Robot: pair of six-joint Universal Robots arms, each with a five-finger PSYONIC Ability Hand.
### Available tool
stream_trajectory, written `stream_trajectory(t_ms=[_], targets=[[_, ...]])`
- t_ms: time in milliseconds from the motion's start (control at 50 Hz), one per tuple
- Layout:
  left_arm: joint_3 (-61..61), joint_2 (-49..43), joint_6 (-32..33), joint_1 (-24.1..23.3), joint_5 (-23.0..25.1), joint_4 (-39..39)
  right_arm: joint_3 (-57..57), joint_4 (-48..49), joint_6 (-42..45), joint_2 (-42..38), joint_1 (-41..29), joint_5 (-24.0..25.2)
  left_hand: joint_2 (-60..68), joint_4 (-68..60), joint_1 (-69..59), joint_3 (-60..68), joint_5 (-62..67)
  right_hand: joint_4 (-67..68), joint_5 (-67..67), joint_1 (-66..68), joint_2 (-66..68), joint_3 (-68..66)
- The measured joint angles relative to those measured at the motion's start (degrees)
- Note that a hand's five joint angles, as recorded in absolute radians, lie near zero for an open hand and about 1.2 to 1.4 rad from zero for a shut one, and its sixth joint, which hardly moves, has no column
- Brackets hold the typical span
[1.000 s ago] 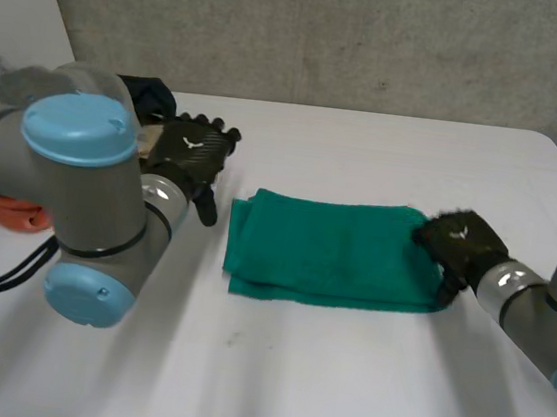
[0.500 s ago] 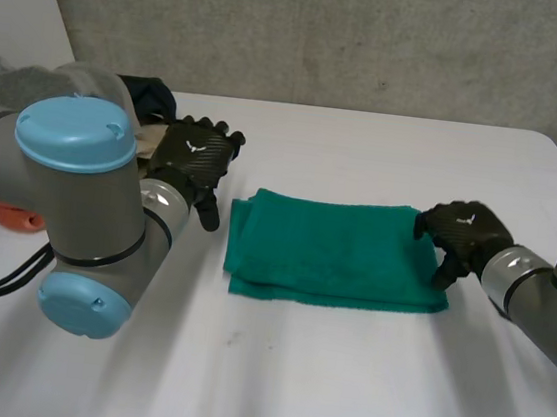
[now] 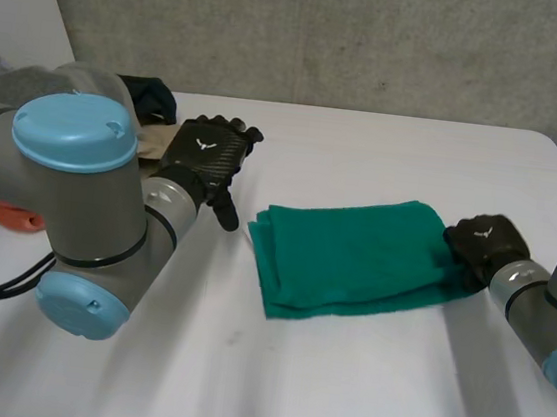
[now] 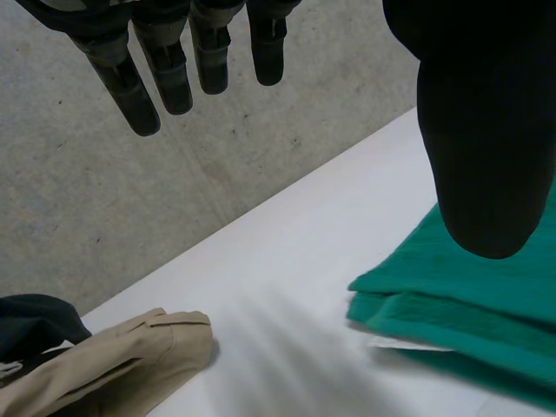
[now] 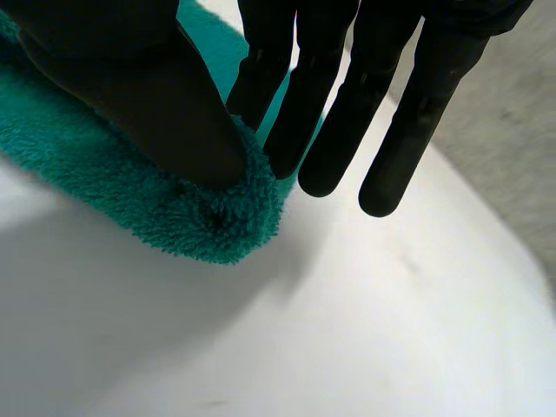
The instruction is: Fold the laundry.
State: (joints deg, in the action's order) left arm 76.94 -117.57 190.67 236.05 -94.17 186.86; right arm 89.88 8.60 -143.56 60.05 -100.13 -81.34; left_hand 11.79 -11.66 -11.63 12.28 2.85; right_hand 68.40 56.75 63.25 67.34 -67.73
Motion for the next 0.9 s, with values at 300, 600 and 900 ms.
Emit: stream_trajectory(t_ms=[300, 600, 900], targets=[[0.2, 1.5, 0.0, 2.4, -0.2, 0.0, -7.5, 1.6, 18.0, -2.5, -23.9, 9.3, 0.0, 0.0, 0.0, 0.0, 0.0, 0.2, 0.6, 0.0, 0.0, 0.0], [-7.6, -3.2, 0.0, 1.0, -1.4, 0.4, -6.6, 2.8, 0.1, -1.4, -23.5, 12.8, 0.0, 0.0, 0.0, 0.0, 0.0, -56.7, -54.1, -50.8, -55.5, 56.1], [-21.9, -17.7, -0.7, -11.8, -6.6, 0.0, -15.2, -10.5, -29.2, 0.5, -10.4, 8.7, 0.0, 0.0, 0.0, 0.0, 0.0, -56.7, -54.1, -50.8, -55.5, 56.1]])
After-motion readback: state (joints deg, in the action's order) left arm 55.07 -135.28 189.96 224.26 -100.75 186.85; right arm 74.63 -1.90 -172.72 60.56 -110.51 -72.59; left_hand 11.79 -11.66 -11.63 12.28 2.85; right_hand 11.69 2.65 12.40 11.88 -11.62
